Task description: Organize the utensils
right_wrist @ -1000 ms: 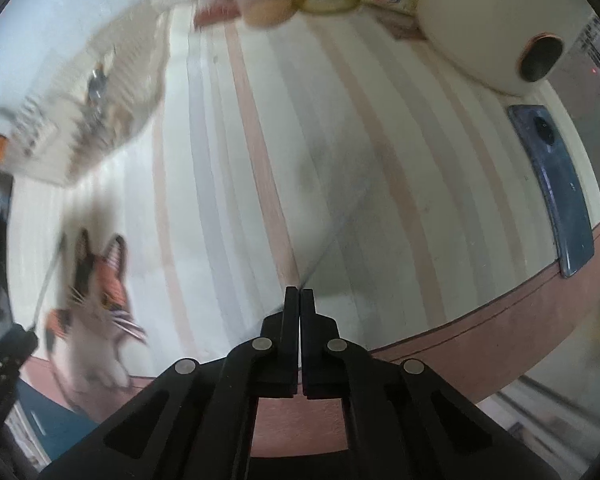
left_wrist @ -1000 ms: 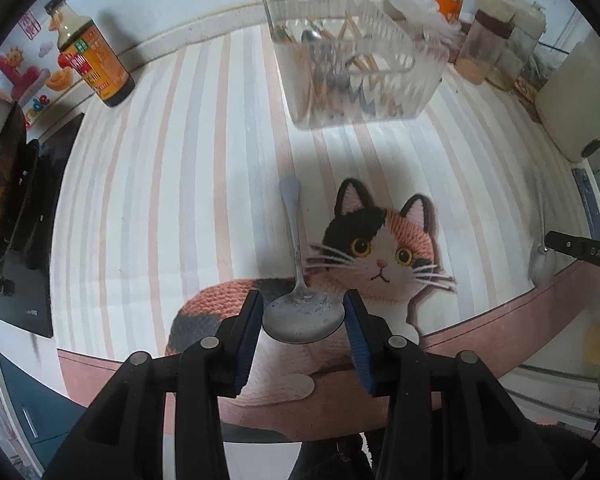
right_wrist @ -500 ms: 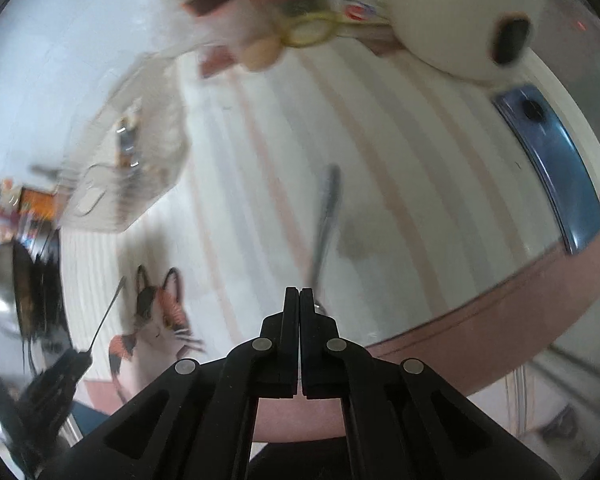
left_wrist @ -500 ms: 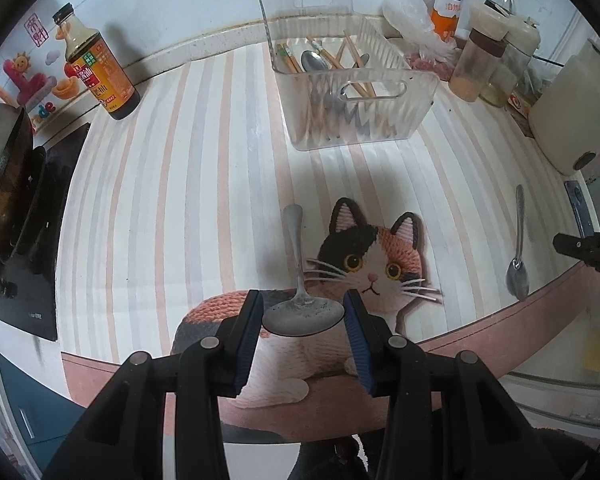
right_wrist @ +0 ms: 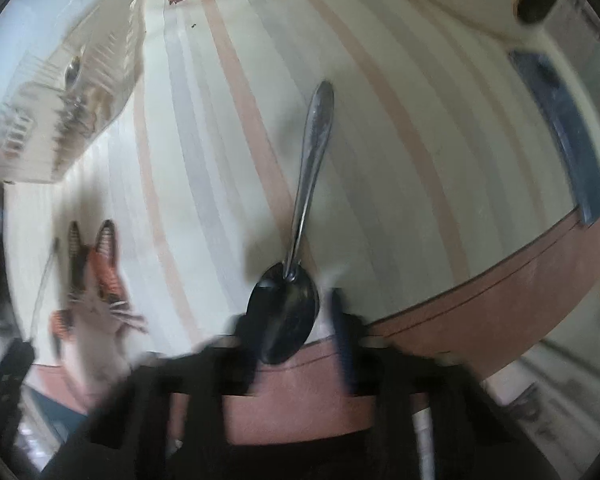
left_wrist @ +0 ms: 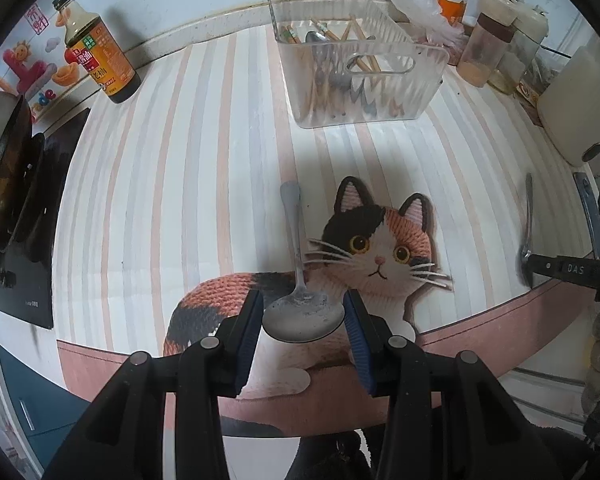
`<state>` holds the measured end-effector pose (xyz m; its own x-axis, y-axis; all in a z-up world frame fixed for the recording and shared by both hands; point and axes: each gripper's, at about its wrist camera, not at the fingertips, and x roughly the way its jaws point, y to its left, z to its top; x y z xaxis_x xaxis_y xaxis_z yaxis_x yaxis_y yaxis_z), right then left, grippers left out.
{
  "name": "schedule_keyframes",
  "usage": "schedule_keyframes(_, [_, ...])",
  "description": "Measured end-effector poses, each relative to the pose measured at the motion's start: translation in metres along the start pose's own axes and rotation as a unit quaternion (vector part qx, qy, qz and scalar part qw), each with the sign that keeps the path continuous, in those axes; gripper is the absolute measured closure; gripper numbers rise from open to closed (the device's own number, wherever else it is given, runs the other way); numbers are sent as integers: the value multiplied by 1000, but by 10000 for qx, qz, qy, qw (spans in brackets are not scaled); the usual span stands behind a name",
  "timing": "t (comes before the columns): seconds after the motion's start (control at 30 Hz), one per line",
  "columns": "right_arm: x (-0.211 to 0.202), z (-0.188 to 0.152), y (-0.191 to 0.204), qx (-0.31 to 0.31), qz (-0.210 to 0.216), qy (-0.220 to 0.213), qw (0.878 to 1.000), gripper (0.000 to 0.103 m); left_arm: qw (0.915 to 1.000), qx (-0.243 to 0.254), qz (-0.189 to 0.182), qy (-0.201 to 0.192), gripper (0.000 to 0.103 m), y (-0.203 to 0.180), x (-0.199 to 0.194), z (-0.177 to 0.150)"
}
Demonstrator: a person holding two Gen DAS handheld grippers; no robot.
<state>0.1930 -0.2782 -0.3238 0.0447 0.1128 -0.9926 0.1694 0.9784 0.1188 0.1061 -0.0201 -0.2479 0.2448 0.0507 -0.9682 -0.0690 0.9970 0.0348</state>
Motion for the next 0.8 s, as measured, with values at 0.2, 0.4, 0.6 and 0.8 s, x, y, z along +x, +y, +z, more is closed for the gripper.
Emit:
schedule_keyframes(0.2, [-5, -6, -8, 38, 220, -112, 9997, 103, 9999, -73, 41, -67, 65, 5, -6, -1])
schedule_keyframes(0.4, [-28, -8, -18, 231, 748, -329, 9964, 103, 9994, -187, 29, -298, 65, 15, -27, 5])
schedule_keyframes(0.6, [-19, 2, -23, 614, 1117, 85, 9918, 79, 9986, -127, 65, -511, 65, 15, -43, 14])
schedule_keyframes(0.8, [-1, 1, 14, -103, 146, 147, 9997, 39, 9990, -56, 79, -433, 65, 10, -34, 9])
